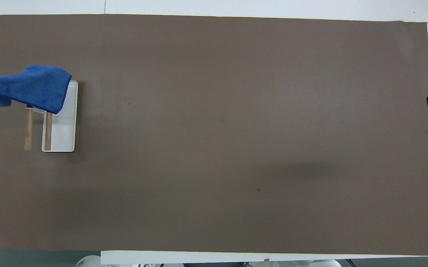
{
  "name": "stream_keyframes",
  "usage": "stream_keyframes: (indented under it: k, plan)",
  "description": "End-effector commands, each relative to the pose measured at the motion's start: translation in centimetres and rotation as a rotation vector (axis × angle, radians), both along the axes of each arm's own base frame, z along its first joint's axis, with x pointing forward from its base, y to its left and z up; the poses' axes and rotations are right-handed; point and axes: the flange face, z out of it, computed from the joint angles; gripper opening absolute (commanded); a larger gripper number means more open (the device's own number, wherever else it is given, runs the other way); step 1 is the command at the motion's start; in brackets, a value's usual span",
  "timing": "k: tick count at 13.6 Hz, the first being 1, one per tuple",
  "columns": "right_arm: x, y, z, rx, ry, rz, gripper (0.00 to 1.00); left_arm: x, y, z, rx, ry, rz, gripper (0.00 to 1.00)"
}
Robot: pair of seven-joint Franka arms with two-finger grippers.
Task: Right arm passes towel to left arm to hang
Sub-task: 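Drape the towel over the white rack's rod with the left gripper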
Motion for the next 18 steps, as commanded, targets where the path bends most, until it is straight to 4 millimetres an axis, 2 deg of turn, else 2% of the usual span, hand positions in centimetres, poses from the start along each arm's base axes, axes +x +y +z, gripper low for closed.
stream_keyframes:
  k: [1,5,6,8,10,11,15,16,17,18]
  plan:
    - [-1.2,0.7,0.3,0.006,0.001,0.02,1.0,-0.6,-0.8,-0.9,-0.009,-0.047,-0.023,0.0]
    - [-1.6,0.9,-0.2,0.011,0.031,0.017,1.0,-0.6,-1.8,-1.1,-0.017,-0.039,-0.036,0.0]
    - [-1.8,0.8,-0.1,0.011,0.031,0.013,1.0,-0.6,-2.8,-1.2,-0.019,-0.029,-0.051,0.01]
    - [-2.7,0.3,-0.7,0.016,0.054,0.005,1.0,-1.1,-3.2,-1.5,-0.021,0.027,-0.073,0.01]
    - [-2.3,0.2,-0.3,0.013,0.031,0.003,1.0,-1.7,-1.5,-1.7,0.001,0.062,-0.14,0.01]
    - [-2.3,0.2,-0.3,0.013,0.031,0.003,1.0,-2.3,0.7,-2.5,0.009,0.077,-0.145,0.01]
    - [-2.0,0.6,-0.2,0.012,0.031,0.01,1.0,-2.0,2.3,-4.4,0.019,0.103,-0.189,0.01]
    - [-2.0,0.6,-0.3,0.014,0.032,0.01,1.0,-1.9,2.6,-5.0,0.019,0.108,-0.191,0.1]
    - [-2.0,0.6,-0.2,0.015,0.031,0.01,1.0,-1.8,2.5,-5.0,0.019,0.107,-0.193,0.47]
    - [-2.1,0.6,-0.2,0.015,0.032,0.01,1.0,-1.7,2.3,-5.0,0.02,0.107,-0.2,0.89]
